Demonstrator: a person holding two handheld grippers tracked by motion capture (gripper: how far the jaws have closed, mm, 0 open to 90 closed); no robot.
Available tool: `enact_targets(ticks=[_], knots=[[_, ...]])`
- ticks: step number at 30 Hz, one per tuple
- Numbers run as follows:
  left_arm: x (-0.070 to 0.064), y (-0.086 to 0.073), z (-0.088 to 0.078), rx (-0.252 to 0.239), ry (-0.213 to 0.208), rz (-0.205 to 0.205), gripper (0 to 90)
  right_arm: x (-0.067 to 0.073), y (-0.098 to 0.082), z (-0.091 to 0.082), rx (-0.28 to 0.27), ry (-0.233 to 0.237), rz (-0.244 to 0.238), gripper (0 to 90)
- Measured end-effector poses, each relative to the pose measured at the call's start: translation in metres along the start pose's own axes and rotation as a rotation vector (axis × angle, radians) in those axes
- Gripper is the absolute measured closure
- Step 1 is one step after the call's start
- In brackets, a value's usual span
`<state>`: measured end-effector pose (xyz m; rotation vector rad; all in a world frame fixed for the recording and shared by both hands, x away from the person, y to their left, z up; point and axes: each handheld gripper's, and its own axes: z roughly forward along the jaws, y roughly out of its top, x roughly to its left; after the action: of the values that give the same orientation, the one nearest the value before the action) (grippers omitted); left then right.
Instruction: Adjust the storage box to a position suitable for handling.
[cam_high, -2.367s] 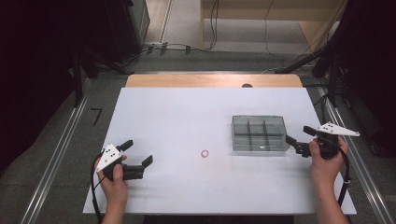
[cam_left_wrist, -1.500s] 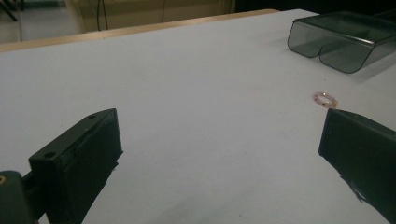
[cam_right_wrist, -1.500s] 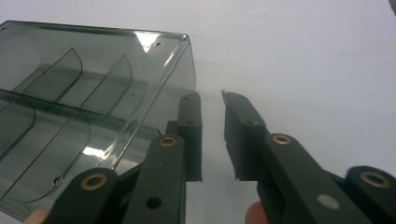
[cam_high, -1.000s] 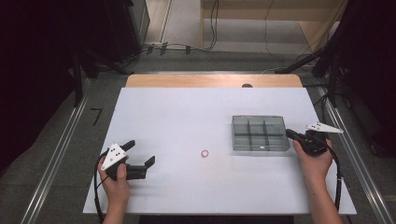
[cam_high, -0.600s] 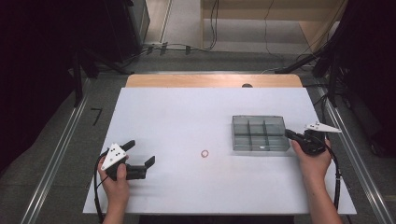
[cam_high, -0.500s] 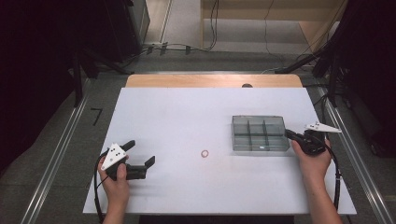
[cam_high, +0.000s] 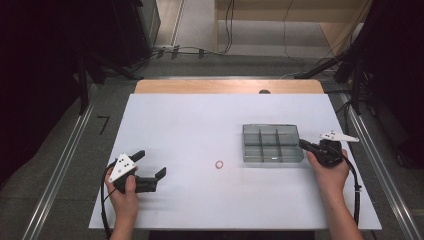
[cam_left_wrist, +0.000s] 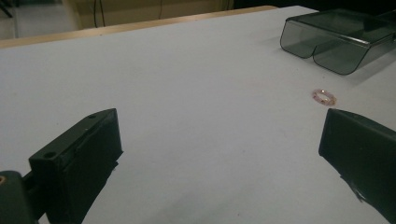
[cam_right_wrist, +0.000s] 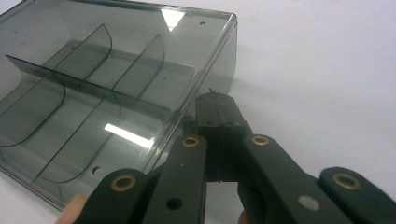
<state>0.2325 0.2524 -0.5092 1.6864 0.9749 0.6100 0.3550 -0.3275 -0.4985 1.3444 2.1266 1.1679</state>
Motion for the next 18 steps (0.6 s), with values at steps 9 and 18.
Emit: enact_targets(ticks=[9,18], knots=[[0.000,0.000,0.000,0.001,-0.001,0.000,0.0,0.010,0.001,0.004,0.005,0.026,-0.009,87.5],[0.000,0.000,0.000,0.003,-0.005,0.002,0.0,0.019,0.003,0.008,0.008,0.039,-0.036,87.5]])
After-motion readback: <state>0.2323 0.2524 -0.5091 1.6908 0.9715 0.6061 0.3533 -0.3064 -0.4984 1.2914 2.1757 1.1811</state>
